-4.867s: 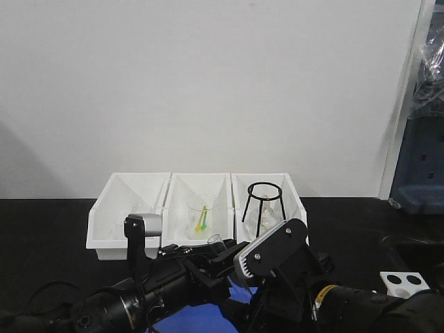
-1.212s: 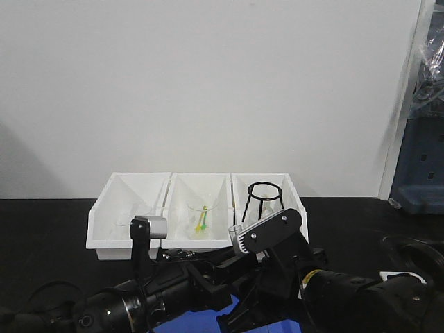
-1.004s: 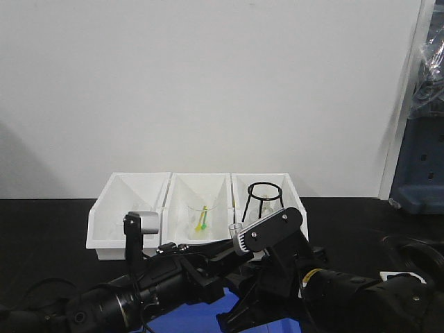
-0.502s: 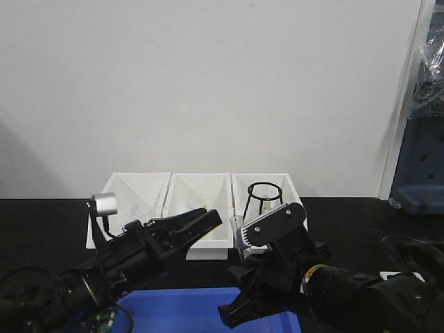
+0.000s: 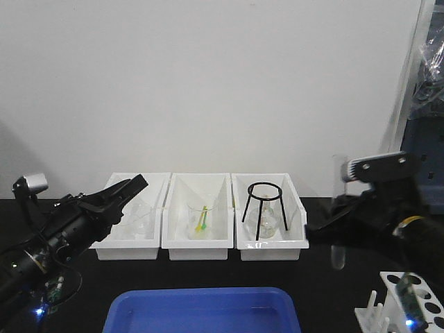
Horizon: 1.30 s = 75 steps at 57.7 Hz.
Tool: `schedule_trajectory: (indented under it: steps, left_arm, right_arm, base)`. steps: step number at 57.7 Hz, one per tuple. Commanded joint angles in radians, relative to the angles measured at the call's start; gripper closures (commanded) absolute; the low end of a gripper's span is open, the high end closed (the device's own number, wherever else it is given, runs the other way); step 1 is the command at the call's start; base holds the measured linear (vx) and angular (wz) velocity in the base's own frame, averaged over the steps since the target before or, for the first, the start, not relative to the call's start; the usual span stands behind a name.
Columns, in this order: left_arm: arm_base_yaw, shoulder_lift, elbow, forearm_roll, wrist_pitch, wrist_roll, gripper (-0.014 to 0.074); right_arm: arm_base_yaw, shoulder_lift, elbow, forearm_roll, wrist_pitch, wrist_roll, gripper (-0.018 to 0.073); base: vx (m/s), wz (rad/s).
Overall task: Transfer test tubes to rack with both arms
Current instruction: 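Carry the tube with the right gripper over the white rack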
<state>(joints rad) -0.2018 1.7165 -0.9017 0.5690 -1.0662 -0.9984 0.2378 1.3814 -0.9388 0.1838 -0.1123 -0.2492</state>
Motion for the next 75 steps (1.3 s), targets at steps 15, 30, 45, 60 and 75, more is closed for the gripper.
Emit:
schedule_trajectory:
  steps: [15, 30, 45, 60, 75]
  left_arm:
    - [0.008, -0.055, -0.021, -0.013, -0.062, -0.002, 0.0217]
    - [0.008, -0.055, -0.021, -0.013, -0.062, -0.002, 0.0217]
    - [0.008, -0.055, -0.021, -0.013, -0.062, -0.002, 0.0217]
    - [0.008, -0.055, -0.021, -0.014, -0.033, -0.002, 0.0217]
    - [0.008, -0.055, -0.021, -0.015, -0.033, -0.002, 0.0217]
  right_arm:
    - [-0.148, -0.218, 0.225, 0.001, -0.326, 0.0, 0.0568]
    - [-0.148, -0.241, 0.45, 0.053, -0.571, 0.004, 0.0568]
    - [-0.148, -0.194, 0.518, 0.089, -0.683, -0.008, 0.0567]
    - [-0.148, -0.082, 0.518, 0.107, -0.751, -0.004, 0.0567]
    - [-0.148, 0.027, 0.518, 0.107, -0.818, -0.001, 0.0567]
  base:
    - [0.0, 0.0]
    - [0.0, 0.0]
    - [0.0, 0.0]
    - [0.0, 0.0]
    - [0.0, 0.0]
